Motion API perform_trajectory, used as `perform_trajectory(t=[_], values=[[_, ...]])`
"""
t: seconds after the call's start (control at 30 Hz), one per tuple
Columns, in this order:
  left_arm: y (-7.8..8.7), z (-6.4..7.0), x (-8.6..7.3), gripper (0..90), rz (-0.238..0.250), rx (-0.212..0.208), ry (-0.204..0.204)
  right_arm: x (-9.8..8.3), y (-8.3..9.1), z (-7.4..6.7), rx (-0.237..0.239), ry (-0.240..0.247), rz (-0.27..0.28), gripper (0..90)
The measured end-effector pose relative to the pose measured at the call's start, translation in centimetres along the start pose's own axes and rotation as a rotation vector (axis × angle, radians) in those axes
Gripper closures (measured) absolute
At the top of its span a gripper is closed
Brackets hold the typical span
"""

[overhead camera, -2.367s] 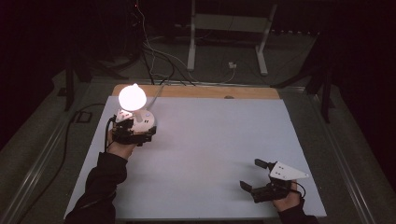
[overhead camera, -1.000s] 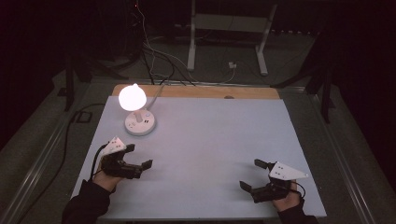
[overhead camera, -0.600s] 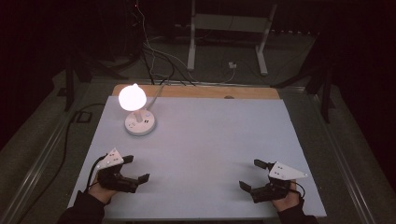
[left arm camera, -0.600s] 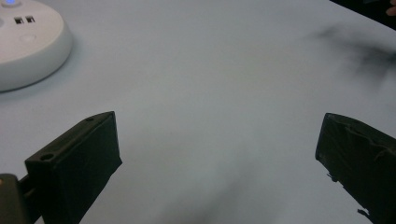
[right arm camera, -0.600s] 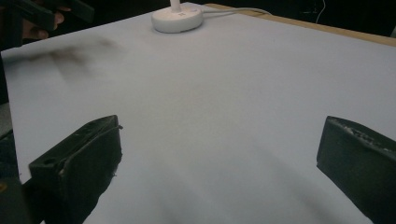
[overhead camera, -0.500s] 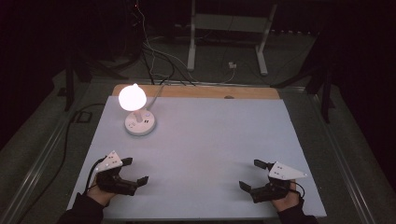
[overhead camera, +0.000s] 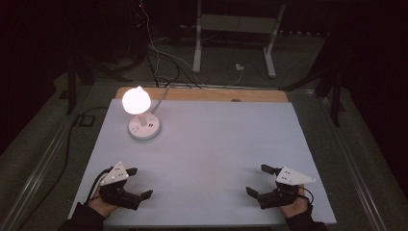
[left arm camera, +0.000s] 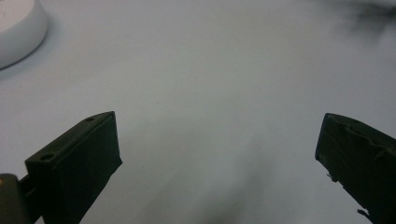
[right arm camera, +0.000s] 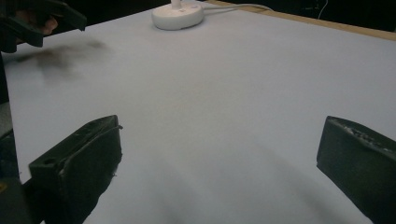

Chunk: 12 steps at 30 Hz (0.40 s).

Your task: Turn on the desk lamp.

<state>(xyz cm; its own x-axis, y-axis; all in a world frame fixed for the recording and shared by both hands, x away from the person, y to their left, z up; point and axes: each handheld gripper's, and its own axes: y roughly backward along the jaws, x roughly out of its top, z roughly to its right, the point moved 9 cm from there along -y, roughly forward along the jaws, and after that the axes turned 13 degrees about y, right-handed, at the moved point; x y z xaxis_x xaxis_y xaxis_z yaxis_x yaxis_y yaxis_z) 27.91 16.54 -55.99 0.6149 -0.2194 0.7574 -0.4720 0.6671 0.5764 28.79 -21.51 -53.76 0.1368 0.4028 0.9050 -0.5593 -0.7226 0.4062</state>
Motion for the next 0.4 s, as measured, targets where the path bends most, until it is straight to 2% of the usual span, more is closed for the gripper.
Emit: perform_trajectory(t=[0.23, 0.4], values=[[-0.05, 0.15, 0.19, 0.5, 0.018, -0.016, -0.005, -0.05, -0.04, 0.01, 0.004, -0.006, 0.000, 0.0], [-0.22, 0.25, 0.20, 0.5, 0.012, -0.019, -0.006, -0.08, -0.07, 0.04, 0.003, -0.008, -0.001, 0.0]])
